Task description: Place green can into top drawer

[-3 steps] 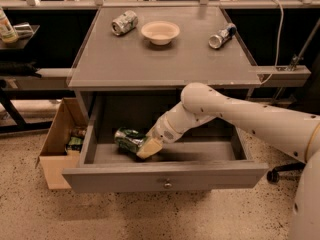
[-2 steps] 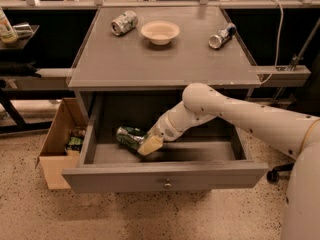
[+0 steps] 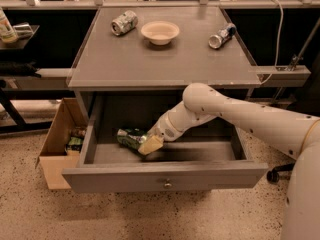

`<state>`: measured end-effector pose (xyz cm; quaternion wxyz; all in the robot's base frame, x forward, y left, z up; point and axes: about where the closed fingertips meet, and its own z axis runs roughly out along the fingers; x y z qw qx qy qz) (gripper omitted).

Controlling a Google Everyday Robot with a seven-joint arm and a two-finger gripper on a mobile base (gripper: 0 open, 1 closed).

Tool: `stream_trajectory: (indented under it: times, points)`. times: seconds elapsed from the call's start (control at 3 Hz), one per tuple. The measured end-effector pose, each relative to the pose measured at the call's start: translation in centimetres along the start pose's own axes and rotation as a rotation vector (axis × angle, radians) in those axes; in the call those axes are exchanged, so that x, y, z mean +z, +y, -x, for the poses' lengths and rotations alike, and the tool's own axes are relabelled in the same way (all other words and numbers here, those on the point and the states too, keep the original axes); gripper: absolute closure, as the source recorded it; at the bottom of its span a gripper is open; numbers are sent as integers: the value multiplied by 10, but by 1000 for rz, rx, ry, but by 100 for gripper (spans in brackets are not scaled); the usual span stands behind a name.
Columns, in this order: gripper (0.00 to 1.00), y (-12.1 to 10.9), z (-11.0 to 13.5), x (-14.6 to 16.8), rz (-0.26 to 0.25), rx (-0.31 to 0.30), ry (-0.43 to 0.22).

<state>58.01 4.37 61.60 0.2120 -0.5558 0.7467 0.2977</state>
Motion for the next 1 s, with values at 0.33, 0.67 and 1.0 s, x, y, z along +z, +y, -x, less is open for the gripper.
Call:
stream_trajectory:
  times: [0.33,0.67,1.0]
  points:
    - [0,0,0,0,0,0,0]
    - [0,0,1,-35,-38,-3,-70]
    - [0,2,-4,-79,-94,-30,-148]
